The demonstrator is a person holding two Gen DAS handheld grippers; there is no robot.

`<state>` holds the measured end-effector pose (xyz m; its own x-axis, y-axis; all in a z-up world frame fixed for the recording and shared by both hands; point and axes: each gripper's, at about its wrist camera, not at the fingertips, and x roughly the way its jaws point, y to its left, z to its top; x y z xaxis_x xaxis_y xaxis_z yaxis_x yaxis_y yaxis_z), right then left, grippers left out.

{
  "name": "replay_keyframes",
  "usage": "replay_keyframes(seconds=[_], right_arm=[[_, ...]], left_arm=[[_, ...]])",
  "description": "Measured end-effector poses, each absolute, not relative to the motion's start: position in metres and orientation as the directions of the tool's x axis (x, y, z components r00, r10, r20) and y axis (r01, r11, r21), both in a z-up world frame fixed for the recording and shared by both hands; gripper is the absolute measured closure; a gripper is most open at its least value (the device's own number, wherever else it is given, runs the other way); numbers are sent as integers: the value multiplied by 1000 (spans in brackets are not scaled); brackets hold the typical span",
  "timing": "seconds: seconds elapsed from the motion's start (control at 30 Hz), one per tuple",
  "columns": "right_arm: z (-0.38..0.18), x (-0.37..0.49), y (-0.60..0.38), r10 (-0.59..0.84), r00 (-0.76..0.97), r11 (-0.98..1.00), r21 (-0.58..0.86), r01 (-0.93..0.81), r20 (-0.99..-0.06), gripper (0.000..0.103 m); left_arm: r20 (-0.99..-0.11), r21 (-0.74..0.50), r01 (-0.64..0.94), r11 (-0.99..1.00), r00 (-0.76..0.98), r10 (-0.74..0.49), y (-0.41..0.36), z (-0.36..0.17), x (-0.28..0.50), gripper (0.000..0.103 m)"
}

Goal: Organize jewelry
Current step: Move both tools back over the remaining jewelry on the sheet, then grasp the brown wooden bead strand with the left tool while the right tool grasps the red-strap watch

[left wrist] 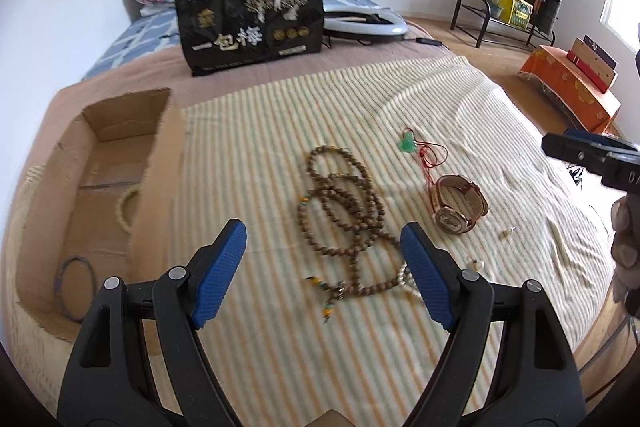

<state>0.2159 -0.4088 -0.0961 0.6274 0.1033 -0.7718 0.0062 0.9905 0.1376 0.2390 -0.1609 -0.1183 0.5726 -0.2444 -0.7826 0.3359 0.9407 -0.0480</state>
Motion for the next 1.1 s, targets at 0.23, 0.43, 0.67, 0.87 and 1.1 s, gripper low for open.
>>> replay_keyframes(seconds=[0.23,0.43,0.67,0.87,1.1], right_arm=[[-121,226,-404,101,581,994,106,-26,-807,20],[-134,237,-396,108,556,994,93,-55,-824,20],[-153,249,-384,123,512,992,92,-86,-850,27],[-171,259,-377,131,466,991,97,-96,-875,36],[-183,267,-373,129,431,991,104,-81,-893,55]], left_arm=[[-819,-58,319,946,526,-228,-185,-145,260,21],[-849,-50,275,960,495,-186,-193,-167,278,21],[-870,-15,249,968,474,-135,-197,-186,290,21],[-875,-30,233,972,463,-138,-195,-193,295,21],[-870,-22,232,972,474,-133,-195,-194,298,24]])
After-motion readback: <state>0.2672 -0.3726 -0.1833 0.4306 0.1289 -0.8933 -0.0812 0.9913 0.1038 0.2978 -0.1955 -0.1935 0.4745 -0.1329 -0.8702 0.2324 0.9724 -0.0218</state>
